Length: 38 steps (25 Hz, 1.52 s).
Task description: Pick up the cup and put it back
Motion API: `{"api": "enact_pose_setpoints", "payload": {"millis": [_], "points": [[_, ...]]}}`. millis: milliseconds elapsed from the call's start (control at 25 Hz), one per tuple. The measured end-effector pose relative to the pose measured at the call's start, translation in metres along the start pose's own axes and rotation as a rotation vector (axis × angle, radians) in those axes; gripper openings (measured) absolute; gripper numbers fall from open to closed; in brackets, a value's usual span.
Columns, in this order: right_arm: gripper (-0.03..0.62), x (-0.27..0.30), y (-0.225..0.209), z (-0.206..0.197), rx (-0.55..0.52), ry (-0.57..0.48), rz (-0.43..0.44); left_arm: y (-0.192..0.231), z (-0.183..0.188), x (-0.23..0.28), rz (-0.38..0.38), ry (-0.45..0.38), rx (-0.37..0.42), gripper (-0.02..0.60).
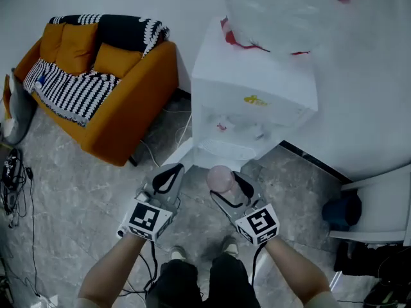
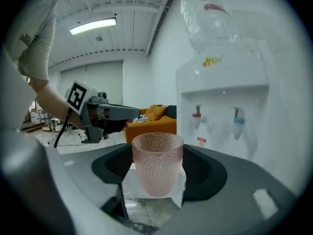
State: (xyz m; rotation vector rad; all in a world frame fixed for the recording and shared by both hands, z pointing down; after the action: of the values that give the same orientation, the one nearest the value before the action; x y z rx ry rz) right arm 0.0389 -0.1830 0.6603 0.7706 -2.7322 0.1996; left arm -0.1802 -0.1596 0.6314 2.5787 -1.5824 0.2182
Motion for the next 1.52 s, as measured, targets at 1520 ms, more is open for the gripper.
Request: {"api": "enact_pose_setpoints", "payload": {"millis": [1520], "points": [[0.324,-0.286,0.065,0.427,-0.029,-0.275,-0.106,-0.129,0.437,-0.150,-0.031,-0.146,0.003,0.002]]}}
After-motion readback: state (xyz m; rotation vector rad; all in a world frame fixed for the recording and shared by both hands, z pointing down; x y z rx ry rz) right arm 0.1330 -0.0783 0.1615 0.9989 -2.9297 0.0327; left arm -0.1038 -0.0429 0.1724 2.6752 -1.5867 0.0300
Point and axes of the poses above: the fingertips, and each gripper's own axes: x forward along the fingers, y to its left, z out of its top, the point moved 9 cm from there along -x, backward along the fingers, and after that the axes turned 1 degree about -y, right-handed, at the moved point
